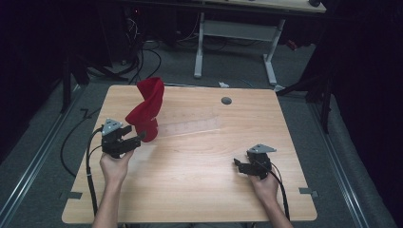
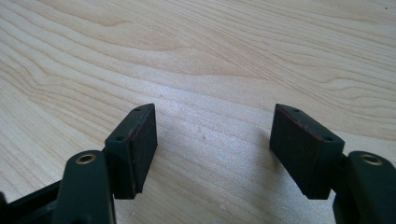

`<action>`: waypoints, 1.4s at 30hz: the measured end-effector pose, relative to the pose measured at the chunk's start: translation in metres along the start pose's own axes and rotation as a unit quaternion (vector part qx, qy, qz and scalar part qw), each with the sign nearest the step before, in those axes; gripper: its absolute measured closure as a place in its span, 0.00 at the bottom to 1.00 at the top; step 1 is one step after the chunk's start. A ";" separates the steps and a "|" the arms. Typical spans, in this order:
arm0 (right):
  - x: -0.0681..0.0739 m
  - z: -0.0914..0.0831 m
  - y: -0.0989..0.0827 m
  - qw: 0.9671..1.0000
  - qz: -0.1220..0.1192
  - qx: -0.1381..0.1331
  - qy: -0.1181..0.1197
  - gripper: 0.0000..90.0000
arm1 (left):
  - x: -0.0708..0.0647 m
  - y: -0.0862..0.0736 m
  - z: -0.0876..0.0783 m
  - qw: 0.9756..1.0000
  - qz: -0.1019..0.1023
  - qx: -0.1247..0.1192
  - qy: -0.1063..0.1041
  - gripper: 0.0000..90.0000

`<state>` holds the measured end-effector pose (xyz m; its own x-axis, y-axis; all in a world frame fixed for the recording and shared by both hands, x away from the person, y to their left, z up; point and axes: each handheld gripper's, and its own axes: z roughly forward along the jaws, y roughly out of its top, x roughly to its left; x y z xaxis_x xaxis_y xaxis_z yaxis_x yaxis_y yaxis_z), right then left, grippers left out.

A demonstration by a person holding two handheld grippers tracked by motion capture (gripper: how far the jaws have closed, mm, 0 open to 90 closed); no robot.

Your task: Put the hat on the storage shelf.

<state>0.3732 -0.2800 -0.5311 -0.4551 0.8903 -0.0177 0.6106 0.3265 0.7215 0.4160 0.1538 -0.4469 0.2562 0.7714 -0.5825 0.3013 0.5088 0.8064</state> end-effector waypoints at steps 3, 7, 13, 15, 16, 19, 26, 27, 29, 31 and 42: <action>0.000 0.000 0.000 1.000 -0.001 0.000 0.000 0.36 | -0.001 0.000 -0.006 1.000 0.002 -0.004 0.012 0.39; 0.000 0.000 0.000 1.000 0.000 0.000 0.001 0.35 | -0.003 -0.004 -0.015 1.000 0.002 0.000 0.013 0.39; 0.000 0.000 0.000 1.000 0.000 0.000 0.001 0.35 | -0.008 -0.016 -0.030 1.000 0.001 0.005 0.006 0.41; 0.000 0.000 0.000 1.000 0.000 0.001 0.001 0.35 | -0.009 -0.021 -0.034 1.000 0.002 0.008 0.003 0.41; 0.000 0.000 0.000 1.000 -0.001 0.000 0.001 0.35 | -0.010 -0.023 -0.036 1.000 0.001 0.009 0.001 0.41; 0.000 0.000 0.000 1.000 -0.001 0.000 0.001 0.35 | -0.013 -0.030 -0.040 1.000 -0.004 0.012 -0.007 0.42; 0.000 0.000 0.000 1.000 -0.001 0.000 0.001 0.35 | -0.018 -0.054 -0.042 0.999 -0.001 0.034 -0.013 0.42; 0.000 0.000 0.000 1.000 -0.001 0.001 0.001 0.35 | -0.018 -0.057 -0.042 0.999 0.000 0.038 -0.015 0.42; 0.000 0.000 0.000 1.000 0.000 0.001 0.001 0.35 | -0.019 -0.065 -0.042 0.999 -0.001 0.045 -0.015 0.42; 0.000 0.000 0.000 1.000 -0.001 0.001 0.001 0.35 | -0.020 -0.073 -0.041 0.998 0.002 0.053 -0.014 0.41; 0.000 0.000 0.000 1.000 -0.001 0.001 0.001 0.35 | -0.012 -0.129 -0.020 0.990 0.081 0.106 0.042 0.37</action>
<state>0.3731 -0.2799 -0.5311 -0.4574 0.8891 -0.0169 0.6114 0.3282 0.7201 0.3559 0.0872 -0.5418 0.2414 0.8701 -0.4297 0.4511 0.2914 0.8435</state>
